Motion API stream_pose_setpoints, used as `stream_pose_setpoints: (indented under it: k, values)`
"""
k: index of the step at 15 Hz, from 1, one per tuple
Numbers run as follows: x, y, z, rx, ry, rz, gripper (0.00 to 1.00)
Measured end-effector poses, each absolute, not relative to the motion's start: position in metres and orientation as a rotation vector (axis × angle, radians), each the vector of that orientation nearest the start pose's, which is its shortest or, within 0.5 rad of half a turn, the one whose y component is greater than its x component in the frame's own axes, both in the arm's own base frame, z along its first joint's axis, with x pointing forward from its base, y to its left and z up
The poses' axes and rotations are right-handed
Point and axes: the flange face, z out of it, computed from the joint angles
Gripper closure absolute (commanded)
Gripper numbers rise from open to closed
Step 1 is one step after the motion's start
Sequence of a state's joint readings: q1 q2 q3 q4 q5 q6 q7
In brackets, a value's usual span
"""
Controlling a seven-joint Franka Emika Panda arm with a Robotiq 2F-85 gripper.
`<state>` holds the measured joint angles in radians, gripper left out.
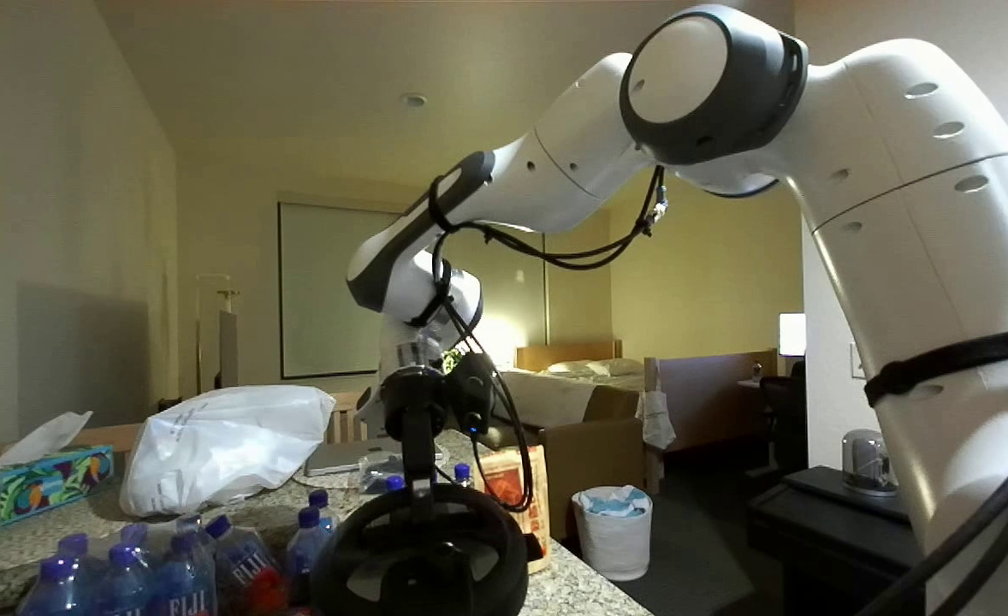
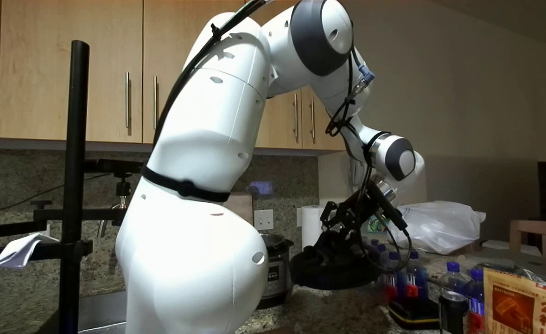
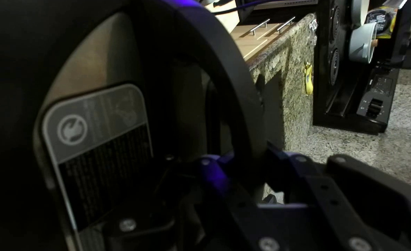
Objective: Put the lid on the cooker
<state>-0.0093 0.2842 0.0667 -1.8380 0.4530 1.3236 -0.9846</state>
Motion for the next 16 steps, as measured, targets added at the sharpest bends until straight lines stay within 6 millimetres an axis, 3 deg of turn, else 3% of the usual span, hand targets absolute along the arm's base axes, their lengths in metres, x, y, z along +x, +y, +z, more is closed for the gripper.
stream_pose_setpoints:
  k: [5,9,16]
  values:
    - [0.526,0.084,0.352,-2.026,-1.069,0.605,0.97]
    - [0.524,0.099,0.345,-1.985,-1.104,0.625,0.97]
    - [0.528,0.139,0.385,-1.890,-1.258,0.618,0.97]
